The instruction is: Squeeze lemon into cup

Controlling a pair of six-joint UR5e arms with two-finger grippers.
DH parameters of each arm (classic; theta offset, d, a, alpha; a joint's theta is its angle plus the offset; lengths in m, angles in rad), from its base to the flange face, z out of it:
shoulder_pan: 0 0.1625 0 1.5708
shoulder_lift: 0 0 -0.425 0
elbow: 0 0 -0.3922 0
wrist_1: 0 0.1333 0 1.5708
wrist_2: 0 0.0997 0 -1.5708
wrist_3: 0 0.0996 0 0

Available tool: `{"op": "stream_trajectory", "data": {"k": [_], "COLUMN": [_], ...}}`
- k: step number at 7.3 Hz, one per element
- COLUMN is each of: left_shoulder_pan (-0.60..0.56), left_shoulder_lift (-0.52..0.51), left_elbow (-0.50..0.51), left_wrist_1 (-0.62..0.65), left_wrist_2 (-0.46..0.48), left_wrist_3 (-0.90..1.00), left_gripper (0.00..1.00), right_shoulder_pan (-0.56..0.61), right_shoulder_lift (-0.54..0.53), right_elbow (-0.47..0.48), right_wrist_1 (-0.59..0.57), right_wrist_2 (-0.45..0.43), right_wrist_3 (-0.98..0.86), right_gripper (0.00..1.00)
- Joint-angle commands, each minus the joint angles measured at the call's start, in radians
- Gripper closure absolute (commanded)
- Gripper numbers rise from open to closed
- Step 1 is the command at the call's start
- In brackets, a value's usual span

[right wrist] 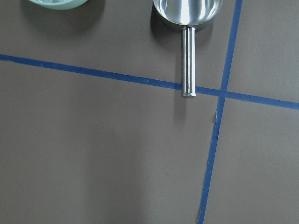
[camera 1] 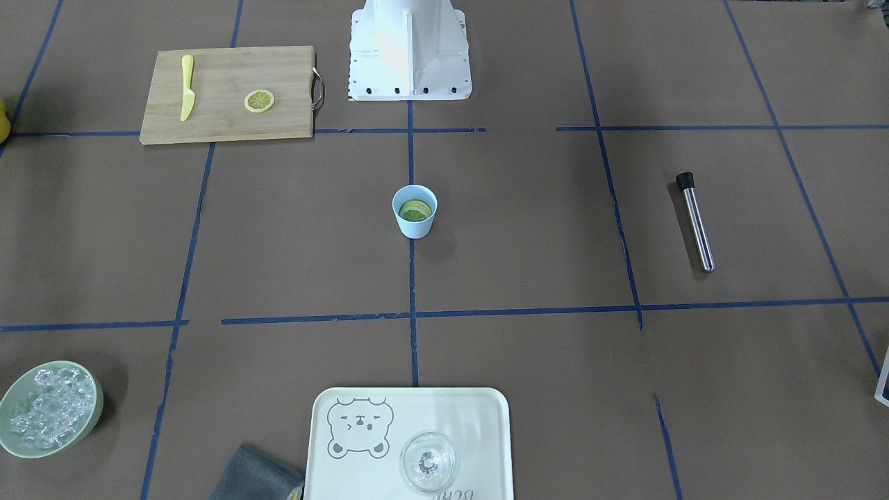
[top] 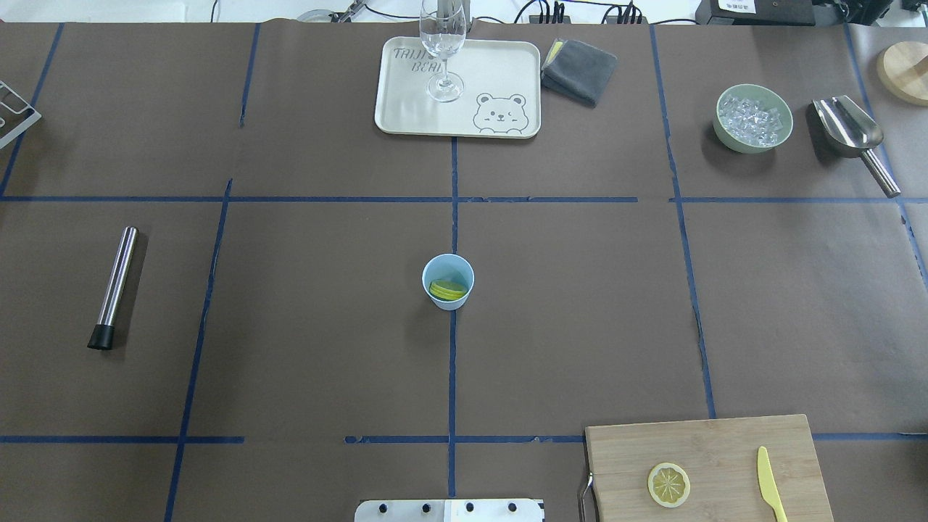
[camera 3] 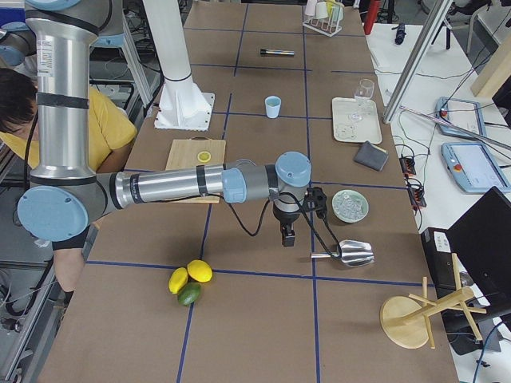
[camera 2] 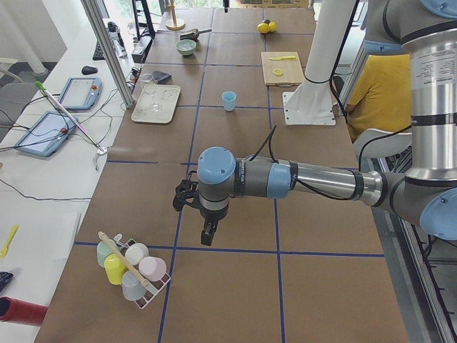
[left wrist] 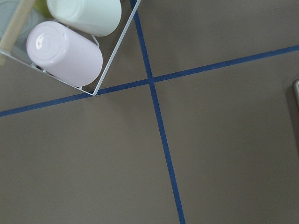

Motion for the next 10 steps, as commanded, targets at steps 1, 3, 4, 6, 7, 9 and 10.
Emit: {"op": "stream_trajectory", "data": {"k": [1, 3, 4, 6, 7, 9, 10], "left_shoulder_pan": [-0.025, -0.090, -0.092, -0.107, -0.113, -0.112, -0.107], "left_shoulder_lift": [0.017, 0.063, 0.051, 0.064, 0.070, 0.068, 0.063], "left_elbow": [-0.009, -0.006, 0.017, 0.005, 0.005, 0.008, 0.031], "left_wrist_1": [-0.016, -0.107, -0.118, -0.124, -0.124, -0.126, -0.151], "left_wrist_2": [0.001, 0.001, 0.007, 0.000, 0.000, 0.000, -0.003], "left_wrist_3": [0.002, -0.001, -0.003, 0.000, 0.000, 0.000, -0.001], "left_gripper": [0.00, 0.00, 0.00, 0.00, 0.00, 0.00, 0.00], "right_shoulder_pan": [0.008, 0.029, 0.011, 0.015, 0.056, 0.057, 0.055], "right_shoulder_lift": [0.007, 0.008, 0.054, 0.093, 0.052, 0.019, 0.019], "right_elbow": [0.010, 0.018, -0.005, -0.005, 0.031, 0.044, 0.033], "right_wrist_1": [-0.003, -0.026, -0.052, -0.106, -0.110, -0.124, -0.127], "right_wrist_2": [-0.005, -0.013, -0.044, -0.051, -0.049, -0.030, -0.028], "right_wrist_3": [0.000, 0.001, 0.001, 0.000, 0.000, 0.001, 0.001], "right_gripper": [0.00, 0.00, 0.00, 0.00, 0.00, 0.00, 0.00]}}
